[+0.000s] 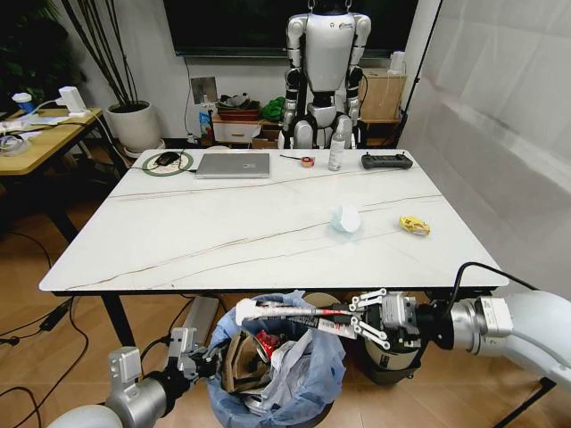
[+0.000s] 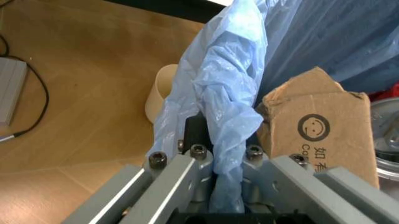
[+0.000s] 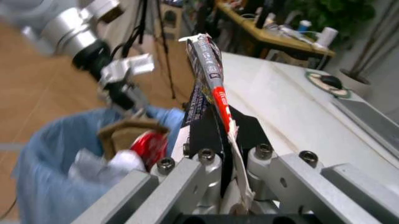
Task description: Pick up the trash bin and place the trash from the table into it.
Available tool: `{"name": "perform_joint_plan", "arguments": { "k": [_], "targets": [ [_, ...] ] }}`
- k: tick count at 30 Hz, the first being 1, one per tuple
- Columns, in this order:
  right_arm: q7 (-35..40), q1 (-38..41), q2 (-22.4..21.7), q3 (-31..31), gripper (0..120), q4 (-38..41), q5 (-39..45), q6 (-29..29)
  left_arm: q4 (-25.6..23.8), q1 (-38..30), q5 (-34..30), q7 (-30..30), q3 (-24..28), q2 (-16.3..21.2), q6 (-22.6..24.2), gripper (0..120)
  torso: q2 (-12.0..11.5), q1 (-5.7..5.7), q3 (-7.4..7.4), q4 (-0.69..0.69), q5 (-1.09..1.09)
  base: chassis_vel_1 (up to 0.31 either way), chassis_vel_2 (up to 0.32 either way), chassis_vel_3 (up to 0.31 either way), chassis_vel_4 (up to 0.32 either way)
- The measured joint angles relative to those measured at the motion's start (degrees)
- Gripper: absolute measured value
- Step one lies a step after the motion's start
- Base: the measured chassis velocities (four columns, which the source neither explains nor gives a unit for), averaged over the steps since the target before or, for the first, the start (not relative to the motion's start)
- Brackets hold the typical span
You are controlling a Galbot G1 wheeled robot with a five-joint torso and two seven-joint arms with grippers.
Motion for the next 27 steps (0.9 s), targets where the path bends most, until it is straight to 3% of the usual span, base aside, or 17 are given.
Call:
{"name": "perform_joint_plan", "arguments": {
  "k": [6,13,21,27],
  "targets": [
    [5.8,1.3,0.3,0.2,0,2.5,5.0,-4.0,0.2,-0.9,0.0,0.1,0.4,0.9,0.1,0,0.0,0.0,0.0,-0.01,0.0,0.0,0.0,0.0,0.0],
    [3.6,2.1,-0.8,1.5,0,2.1,5.4,-3.8,0.7,-1.3,0.1,0.4,0.5,1.2,0.1,0,0.0,0.0,0.0,0.0,-0.01,0.0,0.0,0.0,0.0],
    [-3.1,-0.9,2.1,0.6,0,0.5,-10.1,-0.6,0.7,-1.2,0.4,0.8,0.2,0.7,0.1,0,0.0,0.0,0.0,0.0,0.01,0.0,0.0,0.0,0.0],
    [-3.5,-0.6,2.5,0.5,0,-0.2,-13.1,0.4,0.5,-1.3,0.4,1.7,0.4,0.6,0.1,0,0.0,0.0,0.0,0.0,0.0,0.0,0.0,0.0,0.0]
  ]
}}
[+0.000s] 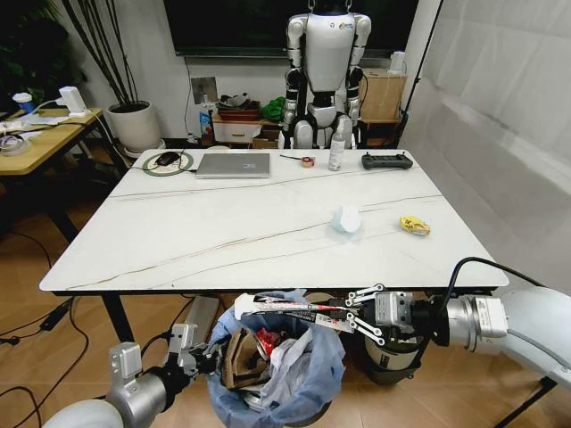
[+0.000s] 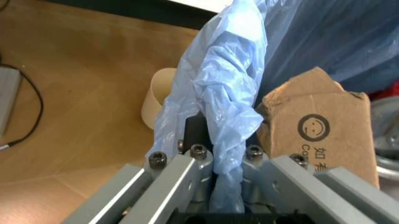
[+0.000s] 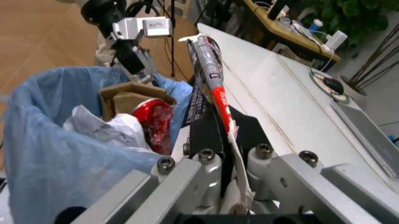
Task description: Pick up the trash bin and place the trash from the table into it.
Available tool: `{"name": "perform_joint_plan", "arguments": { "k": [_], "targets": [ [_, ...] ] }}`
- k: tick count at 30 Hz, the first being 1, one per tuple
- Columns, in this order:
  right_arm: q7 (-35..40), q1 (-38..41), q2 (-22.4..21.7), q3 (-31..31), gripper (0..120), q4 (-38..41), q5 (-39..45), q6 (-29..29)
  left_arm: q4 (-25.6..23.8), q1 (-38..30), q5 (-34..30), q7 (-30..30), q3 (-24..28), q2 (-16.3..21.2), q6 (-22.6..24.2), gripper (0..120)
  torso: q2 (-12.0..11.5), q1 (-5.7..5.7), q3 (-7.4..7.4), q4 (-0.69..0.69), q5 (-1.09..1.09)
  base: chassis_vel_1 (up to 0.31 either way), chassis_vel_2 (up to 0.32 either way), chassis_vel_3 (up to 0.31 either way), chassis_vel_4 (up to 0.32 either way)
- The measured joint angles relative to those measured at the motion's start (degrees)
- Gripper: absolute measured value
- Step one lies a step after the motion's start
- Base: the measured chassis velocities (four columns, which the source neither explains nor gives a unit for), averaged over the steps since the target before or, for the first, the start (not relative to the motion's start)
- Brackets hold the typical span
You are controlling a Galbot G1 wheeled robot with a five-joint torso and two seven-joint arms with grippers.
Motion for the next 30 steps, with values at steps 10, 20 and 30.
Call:
{"name": "perform_joint_plan", "arguments": {
  "k": [10,20,30],
  "targets": [
    [-1.3,0.4,0.7,0.1,0,-0.8,-3.1,1.7,0.7,-1.7,-0.5,1.4,0.8,1.1,0.0,0,0.0,0.0,0.0,0.0,0.0,0.0,0.0,0.0,0.0],
    [-1.6,0.3,1.0,0.0,0,-0.9,-5.1,2.8,1.7,-2.8,-1.2,1.4,1.6,2.0,-0.1,0,0.0,0.0,0.0,0.0,0.0,0.0,0.0,0.0,0.0],
    [-1.8,-0.4,1.2,-0.2,12,-0.7,-5.2,2.7,1.1,-2.9,-1.8,1.4,1.4,2.2,-0.2,0,0.0,0.0,0.0,0.0,0.01,0.0,0.0,0.0,0.0]
  ]
}}
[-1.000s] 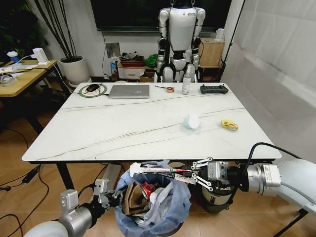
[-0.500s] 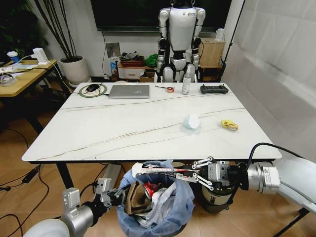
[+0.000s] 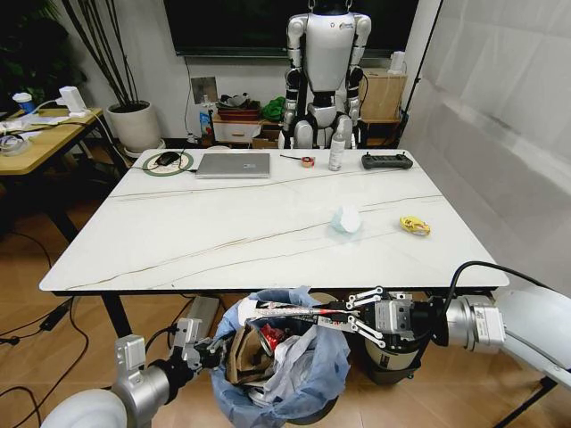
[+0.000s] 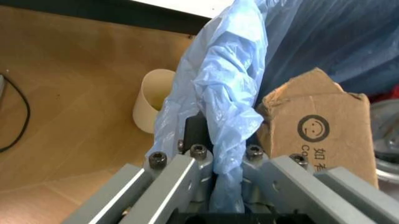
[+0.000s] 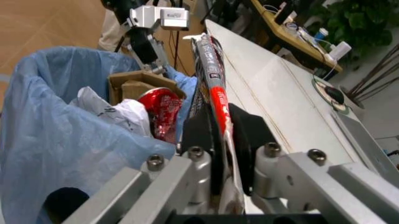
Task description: Pick up the trash bin and place the trash from the table into it.
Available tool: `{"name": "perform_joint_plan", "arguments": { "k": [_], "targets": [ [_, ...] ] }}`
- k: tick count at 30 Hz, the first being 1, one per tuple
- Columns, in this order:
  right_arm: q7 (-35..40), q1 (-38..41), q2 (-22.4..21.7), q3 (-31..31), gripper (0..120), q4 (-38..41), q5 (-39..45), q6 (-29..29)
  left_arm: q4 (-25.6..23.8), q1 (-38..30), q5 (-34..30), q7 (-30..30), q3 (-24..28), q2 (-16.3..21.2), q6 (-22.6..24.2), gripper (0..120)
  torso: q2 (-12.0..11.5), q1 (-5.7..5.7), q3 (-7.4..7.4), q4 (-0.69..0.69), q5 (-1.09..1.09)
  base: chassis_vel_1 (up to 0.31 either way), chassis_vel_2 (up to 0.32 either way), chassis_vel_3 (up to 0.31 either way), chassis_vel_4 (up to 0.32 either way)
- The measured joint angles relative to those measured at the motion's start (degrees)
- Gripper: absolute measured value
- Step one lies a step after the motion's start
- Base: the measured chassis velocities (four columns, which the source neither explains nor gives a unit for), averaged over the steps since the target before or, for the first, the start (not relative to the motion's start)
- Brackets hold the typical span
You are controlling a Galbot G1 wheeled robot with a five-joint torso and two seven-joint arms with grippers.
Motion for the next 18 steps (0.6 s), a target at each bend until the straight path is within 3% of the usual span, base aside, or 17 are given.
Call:
{"name": "perform_joint_plan", "arguments": {
  "k": [9,14,16,17,18],
  "targets": [
    [-0.4,-0.1,0.0,0.0,39,0.0,0.0,-0.2,-0.3,0.2,0.0,0.0,-0.1,-0.3,0.0,0,0.0,0.0,0.0,0.0,0.0,0.0,0.0,0.0,0.0],
    [-0.7,-0.2,-0.1,0.1,63,-0.1,0.1,-0.2,-0.3,0.1,0.1,-0.1,0.0,-0.5,0.0,0,0.0,0.0,0.0,0.0,-0.01,0.0,0.0,0.0,0.0],
    [-0.7,-0.2,-0.1,0.1,63,-0.1,0.1,-0.2,-0.3,0.1,0.1,-0.2,0.0,-0.5,0.1,0,0.0,0.0,0.0,0.0,0.0,0.0,0.0,0.0,0.0],
    [-0.7,-0.2,0.0,0.0,72,-0.1,0.2,-0.2,-0.3,0.1,0.1,-0.2,-0.1,-0.4,0.1,0,0.0,0.0,0.0,0.0,0.0,0.0,0.0,0.0,0.0],
    [-0.7,-0.2,0.0,0.0,73,-0.1,0.2,-0.2,-0.3,0.1,0.1,-0.2,-0.1,-0.4,0.1,0,0.0,0.0,0.0,0.0,0.0,0.0,0.0,0.0,0.0]
  ]
}}
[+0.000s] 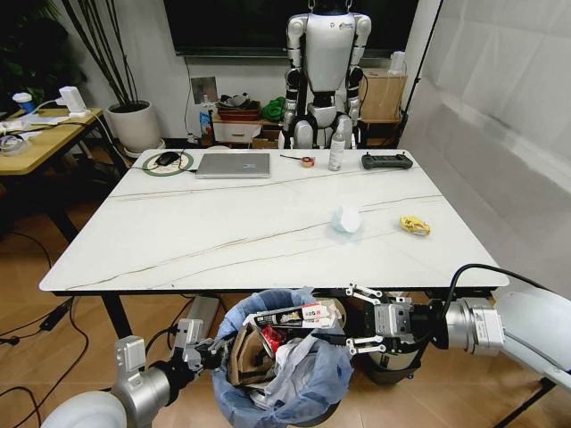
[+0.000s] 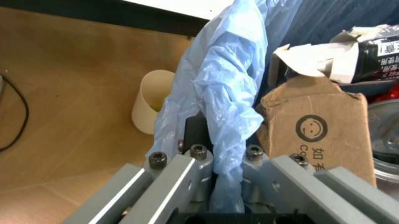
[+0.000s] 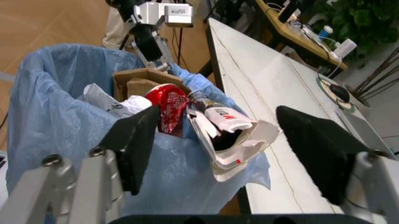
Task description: Pick up the trash bin and place the trash from the table into it.
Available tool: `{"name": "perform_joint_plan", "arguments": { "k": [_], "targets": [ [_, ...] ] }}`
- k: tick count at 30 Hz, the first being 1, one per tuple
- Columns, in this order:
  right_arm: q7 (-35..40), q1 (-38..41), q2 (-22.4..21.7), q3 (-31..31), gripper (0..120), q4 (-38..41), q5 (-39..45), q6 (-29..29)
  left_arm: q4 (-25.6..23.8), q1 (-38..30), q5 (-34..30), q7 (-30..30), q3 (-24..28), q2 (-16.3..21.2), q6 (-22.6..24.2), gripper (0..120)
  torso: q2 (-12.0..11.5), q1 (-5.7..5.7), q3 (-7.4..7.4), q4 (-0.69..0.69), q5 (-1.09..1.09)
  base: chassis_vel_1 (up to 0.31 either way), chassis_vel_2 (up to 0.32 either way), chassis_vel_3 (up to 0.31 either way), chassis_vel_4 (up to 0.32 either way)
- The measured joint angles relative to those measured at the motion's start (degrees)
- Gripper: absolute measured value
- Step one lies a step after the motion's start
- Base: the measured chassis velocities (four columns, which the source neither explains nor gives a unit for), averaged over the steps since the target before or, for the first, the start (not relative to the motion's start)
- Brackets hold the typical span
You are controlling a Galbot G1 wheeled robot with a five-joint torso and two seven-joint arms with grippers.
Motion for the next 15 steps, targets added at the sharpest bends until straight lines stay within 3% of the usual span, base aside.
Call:
{"name": "perform_joint_plan", "arguments": {
  "k": [4,7,15],
  "targets": [
    [0.2,0.1,0.1,0.0,91,0.0,1.4,-0.5,0.4,0.1,0.2,-1.0,-0.1,-0.1,0.3,0,0.0,0.0,0.0,0.0,0.0,0.0,0.0,0.0,0.0],
    [0.2,0.1,0.0,0.1,98,0.0,1.7,-0.5,0.6,0.1,0.3,-1.4,0.0,-0.1,0.4,0,0.0,0.0,0.0,0.0,0.0,0.0,0.0,0.0,0.0],
    [1.4,1.4,0.3,1.3,100,-0.9,3.2,-0.7,1.3,0.6,0.1,-2.0,0.0,-0.5,0.4,0,0.0,0.0,0.0,0.0,-0.01,0.0,0.0,0.0,0.0]
  ]
}}
